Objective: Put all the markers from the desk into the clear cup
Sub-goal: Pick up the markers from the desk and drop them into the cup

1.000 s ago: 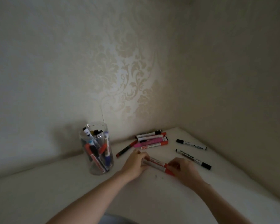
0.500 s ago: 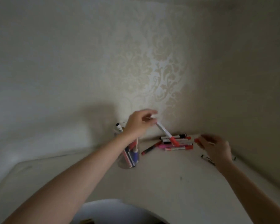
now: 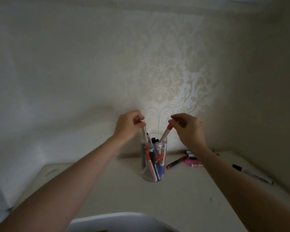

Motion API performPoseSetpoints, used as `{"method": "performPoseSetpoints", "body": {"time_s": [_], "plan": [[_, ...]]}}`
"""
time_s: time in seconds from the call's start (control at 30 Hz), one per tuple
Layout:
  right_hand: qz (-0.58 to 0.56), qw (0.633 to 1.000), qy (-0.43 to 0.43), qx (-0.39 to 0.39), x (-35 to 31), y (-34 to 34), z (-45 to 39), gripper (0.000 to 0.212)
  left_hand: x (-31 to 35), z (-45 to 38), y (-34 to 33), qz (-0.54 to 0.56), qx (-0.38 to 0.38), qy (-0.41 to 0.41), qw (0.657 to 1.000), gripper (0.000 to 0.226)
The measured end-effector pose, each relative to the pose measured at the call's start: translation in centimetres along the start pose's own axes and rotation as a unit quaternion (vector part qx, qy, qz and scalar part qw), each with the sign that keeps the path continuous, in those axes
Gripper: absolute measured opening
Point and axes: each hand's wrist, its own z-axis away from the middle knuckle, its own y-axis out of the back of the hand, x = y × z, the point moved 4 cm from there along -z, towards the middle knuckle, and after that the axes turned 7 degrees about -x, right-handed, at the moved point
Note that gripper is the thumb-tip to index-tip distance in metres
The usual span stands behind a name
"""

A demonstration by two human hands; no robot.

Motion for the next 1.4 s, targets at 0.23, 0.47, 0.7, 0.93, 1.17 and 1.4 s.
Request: {"method": "performPoseSetpoints", "body": {"time_s": [0.23,0.47,0.7,0.93,1.17,1.4], "plan": [[0.088,0.996,-0.006,-0.034,1.7,-3.3,-0.1,0.019,-1.6,-0.2,-2.2,-0.121,-0.094,0.028,0.988,0.016],[0.325,0.933,-0.044,-0.146,3.3,-5.6,0.6,0.045,-2.3,0.4,-3.3,-0.256,-0.197,0.042,0.945,0.045],[0.172,0.983,-0.052,-0.025,7.7,1.6,3.7,0.028,0.6,1.6,-4.2,-0.139,-0.139,-0.061,0.979,0.028],[0.314,0.891,-0.315,-0.092,21.2,15.3,13.0,0.046,8.7,2.5,-14.1,-0.053,-0.269,-0.144,0.951,0.020],[0.362,0.876,-0.293,-0.125,26.3,18.6,18.1,0.031,4.2,3.3,-27.0,-0.118,-0.335,-0.031,0.934,0.039],[0.353,0.903,-0.224,-0.093,28.5,18.3,14.4,0.016,-0.2,2.4,-29.8,-0.157,-0.280,0.024,0.947,0.032]]}}
